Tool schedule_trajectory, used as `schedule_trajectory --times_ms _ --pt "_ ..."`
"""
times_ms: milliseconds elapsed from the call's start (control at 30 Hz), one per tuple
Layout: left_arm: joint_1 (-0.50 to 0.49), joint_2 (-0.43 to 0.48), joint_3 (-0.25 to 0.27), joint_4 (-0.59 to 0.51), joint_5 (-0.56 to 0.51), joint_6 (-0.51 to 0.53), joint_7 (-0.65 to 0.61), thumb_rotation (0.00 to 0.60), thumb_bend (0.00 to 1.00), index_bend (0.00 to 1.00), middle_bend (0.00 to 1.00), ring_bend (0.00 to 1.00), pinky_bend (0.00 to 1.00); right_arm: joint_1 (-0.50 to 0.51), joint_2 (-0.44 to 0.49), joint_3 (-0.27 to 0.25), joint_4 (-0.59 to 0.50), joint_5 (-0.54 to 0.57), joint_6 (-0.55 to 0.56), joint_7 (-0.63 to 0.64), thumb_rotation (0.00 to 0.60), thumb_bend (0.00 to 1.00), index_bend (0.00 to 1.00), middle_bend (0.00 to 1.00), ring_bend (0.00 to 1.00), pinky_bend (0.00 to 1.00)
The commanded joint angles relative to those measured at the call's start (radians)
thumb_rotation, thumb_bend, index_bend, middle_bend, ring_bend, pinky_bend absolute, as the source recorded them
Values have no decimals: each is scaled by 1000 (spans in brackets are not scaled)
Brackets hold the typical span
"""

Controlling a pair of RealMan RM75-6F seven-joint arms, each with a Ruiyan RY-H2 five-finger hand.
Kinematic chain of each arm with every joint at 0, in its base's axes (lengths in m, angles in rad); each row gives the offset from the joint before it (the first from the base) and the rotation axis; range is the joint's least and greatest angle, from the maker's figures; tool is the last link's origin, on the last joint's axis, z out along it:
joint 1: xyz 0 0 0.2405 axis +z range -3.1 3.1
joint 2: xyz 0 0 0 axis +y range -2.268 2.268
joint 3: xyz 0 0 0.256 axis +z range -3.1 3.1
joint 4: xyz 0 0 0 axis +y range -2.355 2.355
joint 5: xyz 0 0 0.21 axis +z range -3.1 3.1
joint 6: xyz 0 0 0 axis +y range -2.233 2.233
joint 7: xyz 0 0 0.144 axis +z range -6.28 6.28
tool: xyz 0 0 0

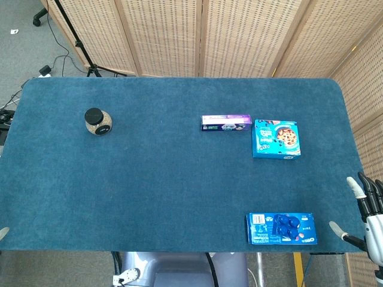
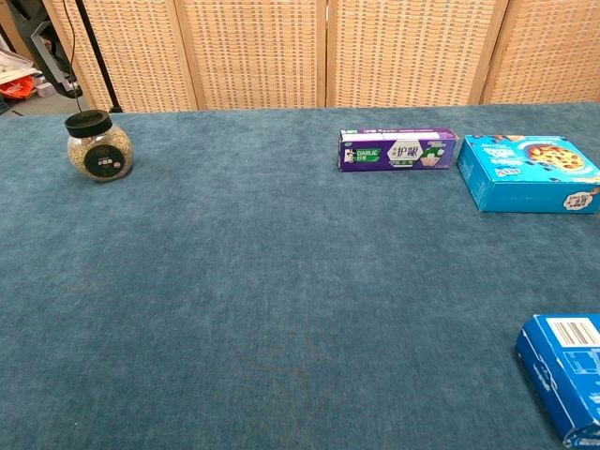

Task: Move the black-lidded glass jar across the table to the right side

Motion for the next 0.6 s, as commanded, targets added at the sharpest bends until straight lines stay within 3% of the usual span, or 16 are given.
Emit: schedule_trajectory --times_ms 33,367,533,600 --pt "0 0 0 1 -1 0 0 600 0 0 0 0 0 0 0 0 0 1 -1 0 600 0 0 0 0 0" --pt "-27 9 -10 -5 -15 -45 -9 600 0 0 0 0 0 5 3 0 -3 7 -13 7 600 0 0 0 0 0" --pt "-146 80 -40 -43 -18 -205 -145 600 43 0 0 0 0 13 2 3 -4 19 -33 3 600 0 0 0 0 0" --pt "-245 101 -84 -47 -30 -315 -218 600 152 0 0 0 0 18 4 12 -8 42 -41 9 600 0 0 0 0 0"
